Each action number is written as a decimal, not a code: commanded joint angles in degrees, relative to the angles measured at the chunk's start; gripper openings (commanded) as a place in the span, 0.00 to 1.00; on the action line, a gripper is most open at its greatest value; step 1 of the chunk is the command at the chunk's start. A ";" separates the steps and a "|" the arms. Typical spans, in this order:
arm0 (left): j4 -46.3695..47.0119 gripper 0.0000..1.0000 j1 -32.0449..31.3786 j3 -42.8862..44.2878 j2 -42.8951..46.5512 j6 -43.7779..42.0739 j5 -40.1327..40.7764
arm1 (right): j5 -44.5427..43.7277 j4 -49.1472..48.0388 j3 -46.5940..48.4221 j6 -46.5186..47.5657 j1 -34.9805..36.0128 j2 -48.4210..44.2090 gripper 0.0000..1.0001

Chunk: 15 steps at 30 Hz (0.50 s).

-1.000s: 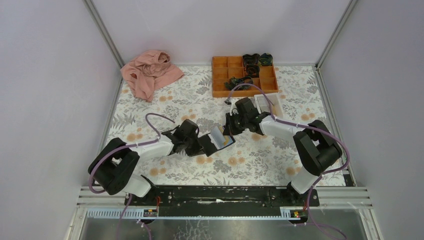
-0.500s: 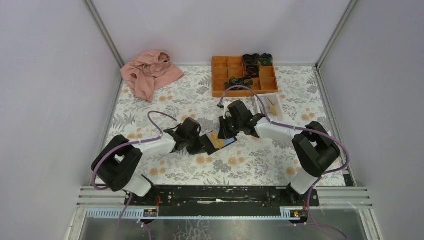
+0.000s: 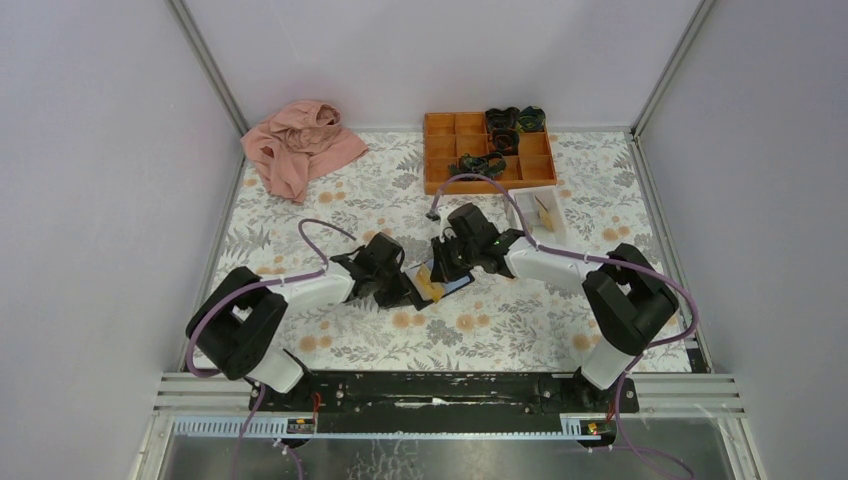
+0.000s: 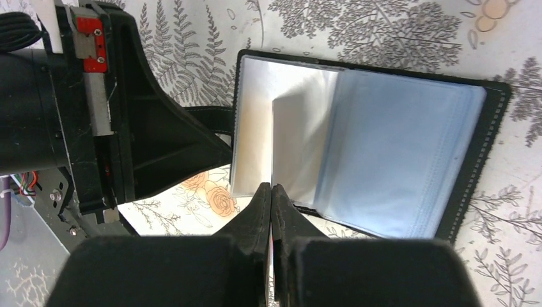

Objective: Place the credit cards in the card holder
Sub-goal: Adjust the card holder at the center of the board.

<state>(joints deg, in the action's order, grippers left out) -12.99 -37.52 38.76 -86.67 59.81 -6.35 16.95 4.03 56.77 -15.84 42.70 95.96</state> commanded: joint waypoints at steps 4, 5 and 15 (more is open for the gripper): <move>-6.72 0.00 -0.36 1.88 -0.38 -1.62 4.47 | -2.53 -0.17 2.24 1.13 2.82 2.39 0.00; -7.64 0.00 -0.36 2.55 0.14 -1.77 4.83 | -2.72 -0.10 2.13 1.19 2.87 2.71 0.00; -11.20 0.00 -0.37 5.90 4.93 -1.63 5.06 | -5.29 -0.61 0.32 0.38 2.92 4.89 0.00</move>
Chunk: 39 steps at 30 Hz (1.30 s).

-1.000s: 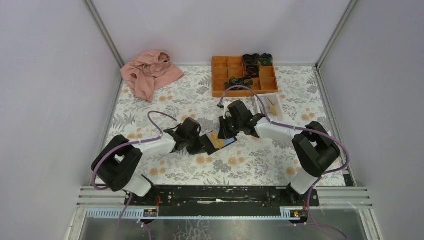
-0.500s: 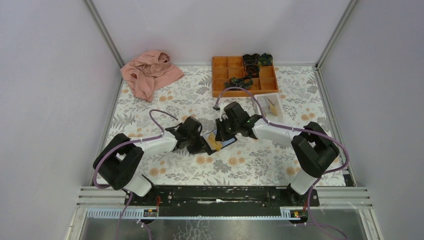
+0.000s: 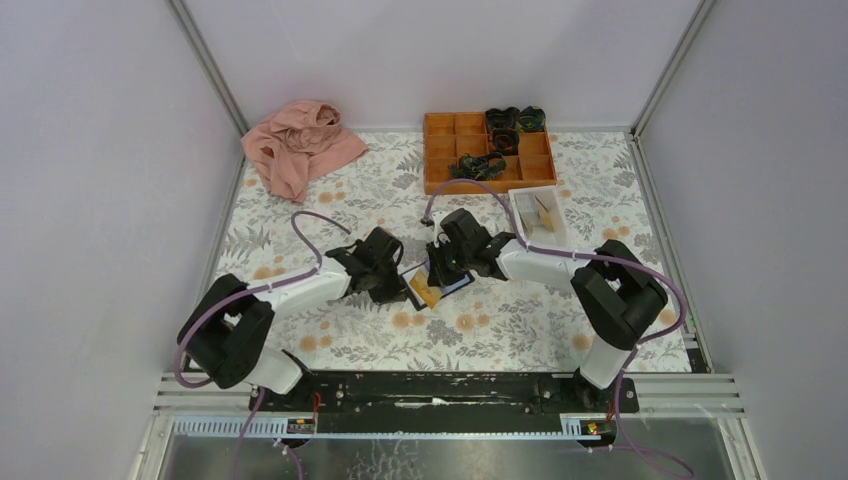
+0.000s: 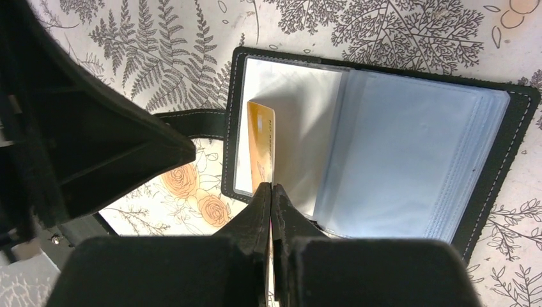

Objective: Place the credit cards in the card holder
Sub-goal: Adjust the card holder at the center of the board.

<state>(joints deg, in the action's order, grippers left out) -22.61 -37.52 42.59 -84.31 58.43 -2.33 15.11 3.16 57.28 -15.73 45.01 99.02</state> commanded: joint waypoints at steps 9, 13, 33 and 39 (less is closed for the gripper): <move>5.04 0.00 -0.34 2.59 1.40 0.78 -0.66 | -4.91 0.48 -0.50 -0.54 0.60 1.63 0.00; 5.82 0.00 -0.36 3.44 -0.12 1.35 0.80 | -5.32 0.65 -0.75 -0.80 0.60 1.14 0.00; 5.61 0.00 -0.36 5.09 -5.88 2.91 8.73 | -7.66 2.53 -2.25 -2.11 0.60 -1.48 0.00; 5.65 0.00 -0.35 5.21 -7.26 3.62 9.97 | -8.16 3.85 -3.09 -1.88 0.60 -3.25 0.00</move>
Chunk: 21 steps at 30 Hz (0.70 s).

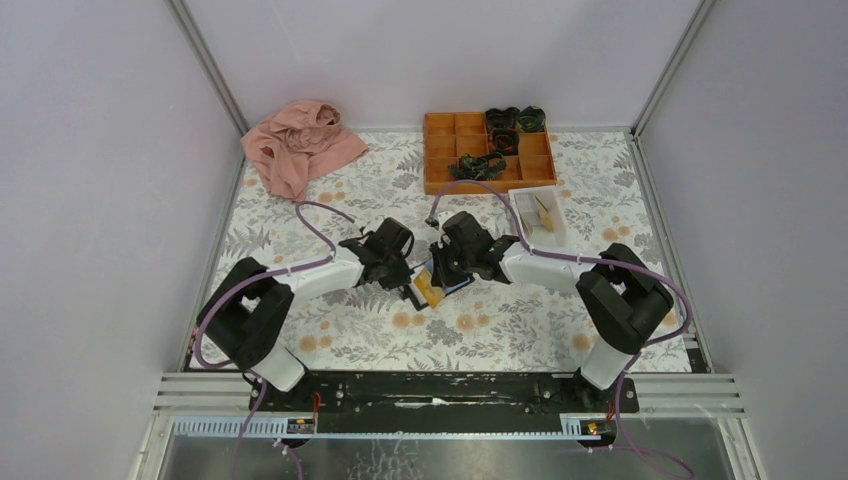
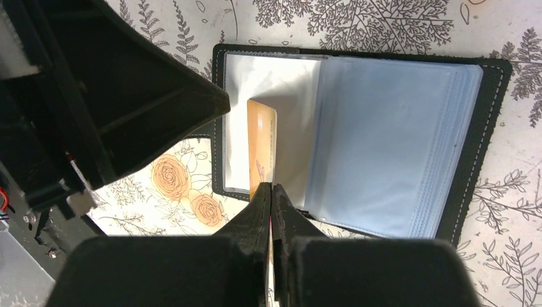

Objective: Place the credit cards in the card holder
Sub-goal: Adjust the card holder at the center of the board.

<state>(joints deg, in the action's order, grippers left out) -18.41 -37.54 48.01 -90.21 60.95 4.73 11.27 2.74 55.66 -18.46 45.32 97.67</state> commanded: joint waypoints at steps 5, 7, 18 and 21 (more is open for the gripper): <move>1.75 0.00 -0.42 -0.08 -2.99 1.38 2.49 | -4.87 5.82 -1.90 1.43 0.29 -4.53 0.00; 1.97 0.00 -0.44 -0.19 -3.56 1.45 2.24 | -5.26 6.55 -1.62 1.66 0.29 -5.23 0.00; 0.61 0.00 -0.87 -0.33 -4.63 1.73 2.24 | -3.09 6.65 1.47 2.34 -3.48 -6.35 0.00; -0.15 0.00 -0.96 -0.15 -4.62 1.64 2.40 | 1.09 4.28 1.12 1.13 -6.80 -6.44 0.00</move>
<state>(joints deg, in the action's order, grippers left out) -18.28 -37.69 48.01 -92.68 62.22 5.61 8.62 8.73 54.70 -17.15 42.59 93.03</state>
